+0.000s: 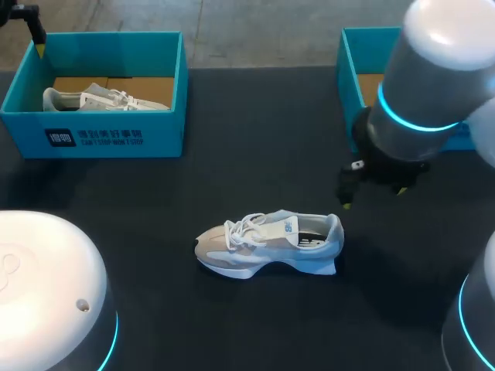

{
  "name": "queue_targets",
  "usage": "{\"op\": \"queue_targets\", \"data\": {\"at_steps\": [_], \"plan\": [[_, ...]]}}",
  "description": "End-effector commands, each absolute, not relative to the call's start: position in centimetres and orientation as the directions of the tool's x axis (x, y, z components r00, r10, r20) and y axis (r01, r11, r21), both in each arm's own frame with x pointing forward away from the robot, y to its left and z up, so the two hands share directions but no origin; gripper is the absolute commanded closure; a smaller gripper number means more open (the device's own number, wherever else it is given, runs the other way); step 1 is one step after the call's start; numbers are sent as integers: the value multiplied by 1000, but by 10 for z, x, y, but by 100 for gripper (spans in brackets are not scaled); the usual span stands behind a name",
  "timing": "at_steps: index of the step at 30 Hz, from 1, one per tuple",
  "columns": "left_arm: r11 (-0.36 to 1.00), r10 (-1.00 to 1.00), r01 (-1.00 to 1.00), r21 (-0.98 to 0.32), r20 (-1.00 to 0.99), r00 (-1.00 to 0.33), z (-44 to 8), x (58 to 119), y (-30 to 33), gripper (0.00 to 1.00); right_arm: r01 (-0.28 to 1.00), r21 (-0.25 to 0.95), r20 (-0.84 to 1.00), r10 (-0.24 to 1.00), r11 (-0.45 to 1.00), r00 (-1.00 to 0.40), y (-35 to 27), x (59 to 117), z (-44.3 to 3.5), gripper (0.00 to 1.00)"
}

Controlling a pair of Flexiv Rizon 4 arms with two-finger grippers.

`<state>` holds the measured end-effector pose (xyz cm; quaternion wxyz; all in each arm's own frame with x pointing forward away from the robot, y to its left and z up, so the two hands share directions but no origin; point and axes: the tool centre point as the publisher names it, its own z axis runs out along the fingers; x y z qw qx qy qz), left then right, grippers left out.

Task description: Take the shoe out of the shoebox, open the shoe tongue, remove and reinsert the insole, then place the shoe into the shoebox

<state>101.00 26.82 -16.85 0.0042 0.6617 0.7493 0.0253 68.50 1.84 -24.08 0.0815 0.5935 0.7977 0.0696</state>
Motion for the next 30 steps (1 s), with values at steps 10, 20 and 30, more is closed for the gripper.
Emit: {"op": "queue_targets", "data": {"at_steps": [10,20,30], "plan": [[123,992,991,46,29,-124,-168,1008,268,0,762,449,304,722,466,-621,-3,676,-235,0],[123,992,991,46,29,-124,-168,1008,268,0,762,449,304,722,466,-621,-3,676,-235,0],[123,992,991,46,29,-124,-168,1008,268,0,647,559,297,603,519,-740,1,694,-245,0]]}}
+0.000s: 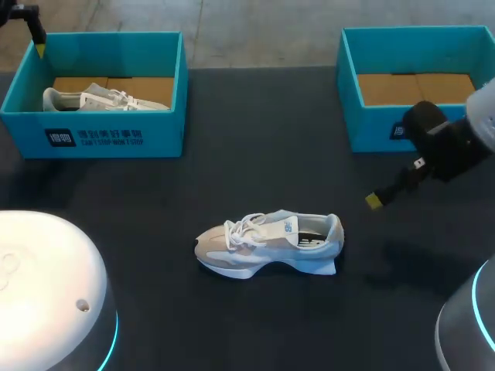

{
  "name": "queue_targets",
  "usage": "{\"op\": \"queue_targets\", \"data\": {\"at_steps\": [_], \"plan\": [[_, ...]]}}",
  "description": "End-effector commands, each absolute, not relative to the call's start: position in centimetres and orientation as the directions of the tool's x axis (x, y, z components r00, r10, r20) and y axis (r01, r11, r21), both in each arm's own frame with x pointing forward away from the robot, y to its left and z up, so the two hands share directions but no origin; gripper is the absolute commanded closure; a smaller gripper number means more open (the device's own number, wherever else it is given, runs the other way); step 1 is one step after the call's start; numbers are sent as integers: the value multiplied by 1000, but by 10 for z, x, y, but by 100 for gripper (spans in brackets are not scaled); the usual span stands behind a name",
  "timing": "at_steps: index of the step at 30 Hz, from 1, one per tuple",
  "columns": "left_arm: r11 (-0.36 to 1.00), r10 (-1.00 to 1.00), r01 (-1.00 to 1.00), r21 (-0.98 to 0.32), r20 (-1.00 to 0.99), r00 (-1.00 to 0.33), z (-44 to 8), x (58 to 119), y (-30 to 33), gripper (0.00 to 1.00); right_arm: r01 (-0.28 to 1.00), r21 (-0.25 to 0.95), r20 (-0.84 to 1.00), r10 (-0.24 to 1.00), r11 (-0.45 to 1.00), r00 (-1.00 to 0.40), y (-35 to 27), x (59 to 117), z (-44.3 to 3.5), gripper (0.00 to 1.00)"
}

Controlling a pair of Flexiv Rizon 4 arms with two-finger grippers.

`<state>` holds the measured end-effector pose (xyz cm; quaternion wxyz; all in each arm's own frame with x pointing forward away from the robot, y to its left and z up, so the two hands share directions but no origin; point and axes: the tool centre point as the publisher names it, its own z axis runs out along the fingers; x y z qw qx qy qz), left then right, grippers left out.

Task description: Take the shoe out of the shoebox, open the shoe tongue, remove and reinsert the insole, then place the shoe into the shoebox

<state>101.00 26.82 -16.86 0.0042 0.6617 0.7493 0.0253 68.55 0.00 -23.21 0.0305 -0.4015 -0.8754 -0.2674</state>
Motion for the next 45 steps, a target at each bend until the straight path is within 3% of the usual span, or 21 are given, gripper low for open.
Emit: {"op": "queue_targets", "data": {"at_steps": [1,10,20,35,45], "plan": [[123,992,991,46,29,-124,-168,1008,268,0,642,567,309,589,516,-746,1,697,-247,0],[123,992,991,46,29,-124,-168,1008,268,0,455,688,266,387,565,-883,-20,717,-257,0],[123,992,991,46,29,-124,-168,1008,268,0,283,749,118,301,599,-946,-64,708,-264,0],[123,992,991,46,29,-124,-168,1008,268,0,284,733,88,328,618,-941,-67,706,-267,0],[123,992,991,46,29,-124,-168,1008,268,0,240,811,89,294,533,-952,-93,713,-309,0]]}}
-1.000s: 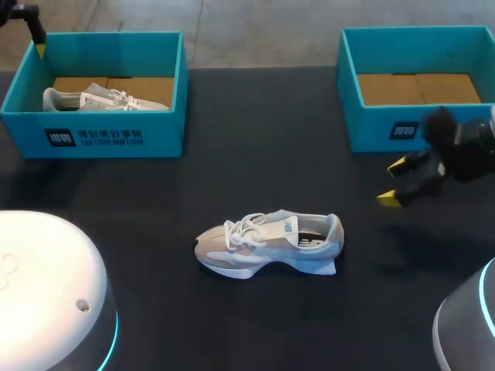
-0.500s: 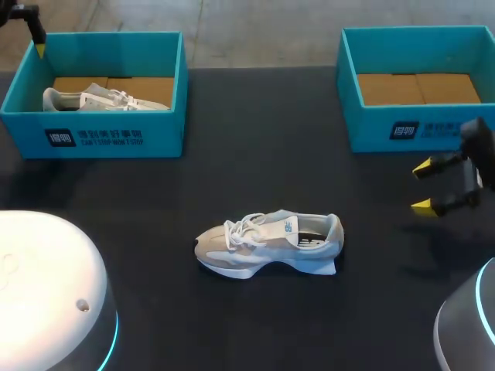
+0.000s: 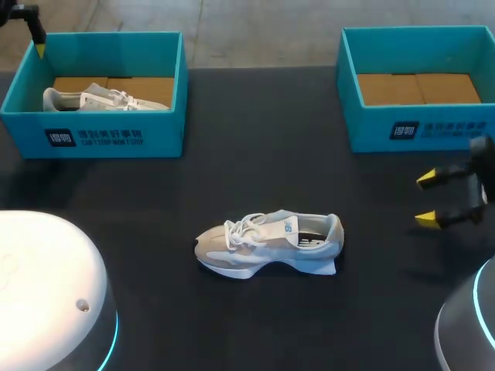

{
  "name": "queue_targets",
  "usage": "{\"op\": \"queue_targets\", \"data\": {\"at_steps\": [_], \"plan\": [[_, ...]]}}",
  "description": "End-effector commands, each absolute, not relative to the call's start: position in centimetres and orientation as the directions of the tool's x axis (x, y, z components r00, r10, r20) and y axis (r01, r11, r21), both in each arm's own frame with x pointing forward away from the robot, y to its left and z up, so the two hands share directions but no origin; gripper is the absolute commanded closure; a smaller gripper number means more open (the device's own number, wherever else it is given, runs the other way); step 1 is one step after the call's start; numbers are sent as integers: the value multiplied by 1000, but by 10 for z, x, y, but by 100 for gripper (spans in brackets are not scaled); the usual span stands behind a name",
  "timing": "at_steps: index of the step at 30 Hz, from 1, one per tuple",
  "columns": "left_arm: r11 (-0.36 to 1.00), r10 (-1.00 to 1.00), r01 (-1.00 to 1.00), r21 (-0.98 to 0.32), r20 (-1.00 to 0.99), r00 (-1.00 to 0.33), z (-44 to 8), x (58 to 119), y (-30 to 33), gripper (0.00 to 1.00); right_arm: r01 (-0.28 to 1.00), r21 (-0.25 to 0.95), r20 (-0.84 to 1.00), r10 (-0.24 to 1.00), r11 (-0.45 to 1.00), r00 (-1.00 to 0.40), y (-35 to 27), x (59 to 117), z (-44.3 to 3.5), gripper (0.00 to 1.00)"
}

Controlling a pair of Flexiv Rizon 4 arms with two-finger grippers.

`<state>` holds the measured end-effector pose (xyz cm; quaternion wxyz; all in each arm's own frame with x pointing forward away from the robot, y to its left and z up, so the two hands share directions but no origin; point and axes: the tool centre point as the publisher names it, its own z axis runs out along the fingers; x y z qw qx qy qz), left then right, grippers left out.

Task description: Take the shoe out of the shoebox, open the shoe tongue, remove and reinsert the insole, then place the shoe into the shoebox

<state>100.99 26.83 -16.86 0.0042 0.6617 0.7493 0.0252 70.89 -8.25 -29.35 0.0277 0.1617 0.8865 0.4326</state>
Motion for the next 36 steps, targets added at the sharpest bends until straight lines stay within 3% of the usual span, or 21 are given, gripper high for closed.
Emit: {"op": "queue_targets", "data": {"at_steps": [1,12,29,36], "plan": [[123,992,991,46,29,-124,-168,1008,268,0,240,811,88,294,534,-952,-94,713,-311,0],[123,992,991,46,29,-124,-168,1008,268,0,159,841,55,210,517,-976,-97,709,-336,0],[123,992,991,46,29,-124,-168,1008,268,0,66,867,-49,216,495,-975,-107,701,-364,0],[123,992,991,46,29,-124,-168,1008,268,0,87,854,-42,235,513,-971,-107,698,-366,0]]}}
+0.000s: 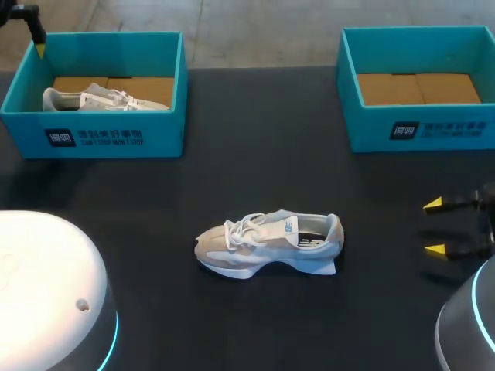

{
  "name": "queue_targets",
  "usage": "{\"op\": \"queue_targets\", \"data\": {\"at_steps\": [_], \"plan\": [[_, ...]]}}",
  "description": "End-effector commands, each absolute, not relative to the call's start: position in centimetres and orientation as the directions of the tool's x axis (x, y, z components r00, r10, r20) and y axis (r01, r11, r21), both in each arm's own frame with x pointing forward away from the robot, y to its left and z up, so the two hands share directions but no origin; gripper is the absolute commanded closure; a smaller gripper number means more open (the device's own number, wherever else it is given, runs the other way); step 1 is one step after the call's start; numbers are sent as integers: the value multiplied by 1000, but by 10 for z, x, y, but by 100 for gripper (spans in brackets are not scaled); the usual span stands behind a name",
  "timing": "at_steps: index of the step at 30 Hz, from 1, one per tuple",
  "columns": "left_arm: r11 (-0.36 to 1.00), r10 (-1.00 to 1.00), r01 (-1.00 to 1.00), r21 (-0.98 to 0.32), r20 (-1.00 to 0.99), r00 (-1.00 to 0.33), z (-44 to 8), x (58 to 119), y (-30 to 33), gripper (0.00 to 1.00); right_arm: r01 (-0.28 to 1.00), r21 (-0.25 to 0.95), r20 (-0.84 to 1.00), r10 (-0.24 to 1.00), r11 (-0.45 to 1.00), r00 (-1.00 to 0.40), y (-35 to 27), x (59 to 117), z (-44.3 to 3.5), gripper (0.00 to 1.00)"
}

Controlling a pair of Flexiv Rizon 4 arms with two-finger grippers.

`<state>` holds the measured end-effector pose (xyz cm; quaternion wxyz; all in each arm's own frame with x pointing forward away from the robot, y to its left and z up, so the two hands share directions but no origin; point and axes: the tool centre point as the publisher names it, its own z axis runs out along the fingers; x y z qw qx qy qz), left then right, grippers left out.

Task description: Take the shoe out of the shoebox, open the shoe tongue, remove and reinsert the insole, then place the shoe into the shoebox

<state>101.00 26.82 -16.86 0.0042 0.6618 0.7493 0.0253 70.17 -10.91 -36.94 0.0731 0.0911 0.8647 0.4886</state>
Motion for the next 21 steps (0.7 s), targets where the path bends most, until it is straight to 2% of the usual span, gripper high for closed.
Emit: {"op": "queue_targets", "data": {"at_steps": [1,21], "plan": [[123,992,991,46,29,-124,-168,1008,268,0,87,854,-42,235,513,-971,-107,698,-366,0],[123,992,991,46,29,-124,-168,1008,268,0,100,860,-24,235,501,-972,-104,696,-370,0]]}}
